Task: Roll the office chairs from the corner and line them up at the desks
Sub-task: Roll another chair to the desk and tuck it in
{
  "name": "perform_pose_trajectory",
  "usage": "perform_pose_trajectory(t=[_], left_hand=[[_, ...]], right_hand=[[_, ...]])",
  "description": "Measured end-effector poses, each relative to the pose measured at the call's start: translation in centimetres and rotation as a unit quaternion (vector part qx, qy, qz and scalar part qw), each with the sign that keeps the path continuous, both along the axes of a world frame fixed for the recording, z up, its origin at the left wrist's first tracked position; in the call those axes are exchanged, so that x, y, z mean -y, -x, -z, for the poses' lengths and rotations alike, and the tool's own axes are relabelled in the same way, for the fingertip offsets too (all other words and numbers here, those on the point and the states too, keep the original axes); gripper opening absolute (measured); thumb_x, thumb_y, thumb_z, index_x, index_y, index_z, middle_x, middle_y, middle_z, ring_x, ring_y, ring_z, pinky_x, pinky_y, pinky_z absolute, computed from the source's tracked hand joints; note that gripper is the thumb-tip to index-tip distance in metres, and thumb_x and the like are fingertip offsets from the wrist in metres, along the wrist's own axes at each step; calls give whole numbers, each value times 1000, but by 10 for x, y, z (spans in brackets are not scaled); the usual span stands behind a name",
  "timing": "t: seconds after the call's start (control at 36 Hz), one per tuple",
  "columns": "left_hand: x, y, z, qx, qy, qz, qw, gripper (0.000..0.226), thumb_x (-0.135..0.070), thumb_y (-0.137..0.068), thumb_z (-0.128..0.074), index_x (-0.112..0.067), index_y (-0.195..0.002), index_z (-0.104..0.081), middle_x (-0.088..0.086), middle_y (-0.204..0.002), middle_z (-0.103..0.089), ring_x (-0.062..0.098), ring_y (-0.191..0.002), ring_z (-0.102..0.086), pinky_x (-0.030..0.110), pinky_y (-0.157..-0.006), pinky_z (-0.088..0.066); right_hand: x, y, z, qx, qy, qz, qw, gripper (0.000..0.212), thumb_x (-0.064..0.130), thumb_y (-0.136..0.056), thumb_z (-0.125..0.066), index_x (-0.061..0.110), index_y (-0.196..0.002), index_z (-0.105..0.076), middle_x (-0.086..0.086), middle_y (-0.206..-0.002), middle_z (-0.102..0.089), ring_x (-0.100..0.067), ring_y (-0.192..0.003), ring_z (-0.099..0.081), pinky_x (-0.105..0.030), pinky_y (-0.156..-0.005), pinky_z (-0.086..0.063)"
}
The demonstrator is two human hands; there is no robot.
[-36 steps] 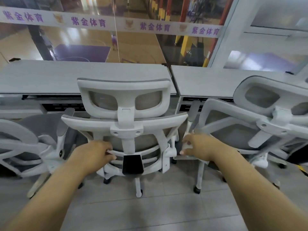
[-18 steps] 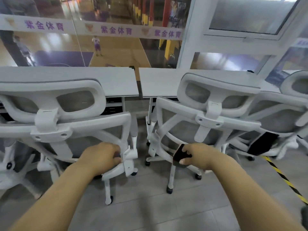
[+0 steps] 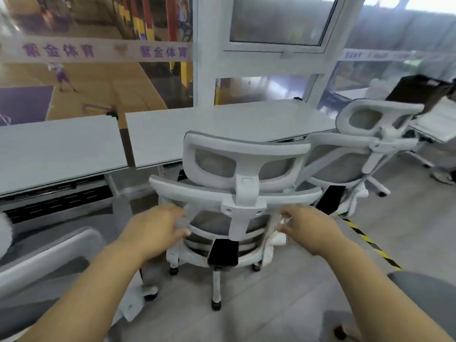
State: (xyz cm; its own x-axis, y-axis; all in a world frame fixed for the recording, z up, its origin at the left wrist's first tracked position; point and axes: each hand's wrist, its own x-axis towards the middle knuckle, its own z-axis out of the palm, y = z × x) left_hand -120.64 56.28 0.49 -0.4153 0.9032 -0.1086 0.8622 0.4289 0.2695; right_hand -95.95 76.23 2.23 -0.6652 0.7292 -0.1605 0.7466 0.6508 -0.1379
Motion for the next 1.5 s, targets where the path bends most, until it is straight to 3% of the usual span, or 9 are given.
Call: perform_pose_trajectory(t=[0.17, 0.36, 0.5, 0.58, 0.69, 0.89, 1.03, 1.17, 1.5], left_hand=[[-58, 20, 1, -12, -80, 21, 996, 63, -42, -84, -61, -27, -140, -37, -2, -144, -34, 20, -131, -29, 33, -106, -31], [-92, 38, 3, -7, -54, 40, 998, 51, -46, -82, -62, -30, -130, -52, -7, -136, -46, 17, -125, -41, 32, -103, -35], [-94, 46, 1, 24, -57, 38, 997, 75, -74, -61, -34, -33, -117, -62, -13, -120, -57, 14, -113, -52, 32, -94, -42], [-95, 39, 2, 39, -68, 7, 997, 68, -70, -65, -44, -31, -117, -63, -12, -123, -57, 13, -114, -52, 29, -94, -40], [-96, 27, 7, 56, -90, -49, 993, 44, -45, -81, -66, -27, -121, -61, -5, -130, -56, 18, -121, -48, 34, -100, -38], [-111, 4, 15, 38, -100, -124, 986, 41, -37, -84, -64, -26, -123, -59, -1, -131, -55, 16, -126, -42, 31, -98, -34], [-120, -20, 13, 18, -109, -119, 987, 39, -35, -87, -60, -28, -125, -57, -2, -127, -58, 17, -117, -48, 33, -90, -40], [-122, -31, 15, 7, -109, -112, 988, 41, -33, -90, -57, -28, -130, -53, -5, -136, -52, 15, -125, -45, 29, -97, -36], [-154, -75, 13, -34, -110, -168, 979, 48, -38, -85, -61, -25, -131, -53, -5, -135, -53, 17, -125, -45, 28, -96, -36]], right_hand=[[-42, 6, 3, -47, -76, -3, 996, 50, 39, -86, -60, 23, -132, -46, 2, -131, -49, -22, -120, -42, -37, -90, -45], [-78, 15, 22, -61, -58, -50, 995, 47, 44, -85, -61, 27, -127, -53, 4, -126, -53, -24, -121, -45, -38, -96, -41], [-104, 18, 22, -60, -10, -117, 991, 44, 47, -86, -59, 33, -127, -54, 8, -124, -55, -20, -116, -50, -36, -95, -41], [-115, 22, 22, -61, 7, -147, 987, 44, 48, -85, -60, 34, -126, -54, 9, -122, -56, -18, -113, -52, -35, -88, -45], [-130, 26, 22, -50, 2, -183, 982, 46, 46, -86, -60, 31, -128, -53, 5, -126, -55, -20, -117, -50, -34, -89, -44], [-158, 27, 26, -55, 19, -201, 978, 49, 44, -86, -60, 27, -131, -52, 3, -127, -54, -22, -118, -48, -32, -90, -42], [-176, 14, 28, -66, 19, -183, 981, 45, 42, -87, -60, 27, -129, -54, 2, -127, -54, -26, -115, -51, -33, -91, -39], [-191, 6, 29, -90, 18, -178, 980, 44, 35, -87, -63, 21, -127, -56, -1, -128, -56, -24, -122, -47, -47, -109, -29], [-255, 1, 31, -103, 12, -257, 961, 44, 38, -85, -62, 21, -126, -58, -2, -123, -59, -26, -115, -51, -41, -100, -37]])
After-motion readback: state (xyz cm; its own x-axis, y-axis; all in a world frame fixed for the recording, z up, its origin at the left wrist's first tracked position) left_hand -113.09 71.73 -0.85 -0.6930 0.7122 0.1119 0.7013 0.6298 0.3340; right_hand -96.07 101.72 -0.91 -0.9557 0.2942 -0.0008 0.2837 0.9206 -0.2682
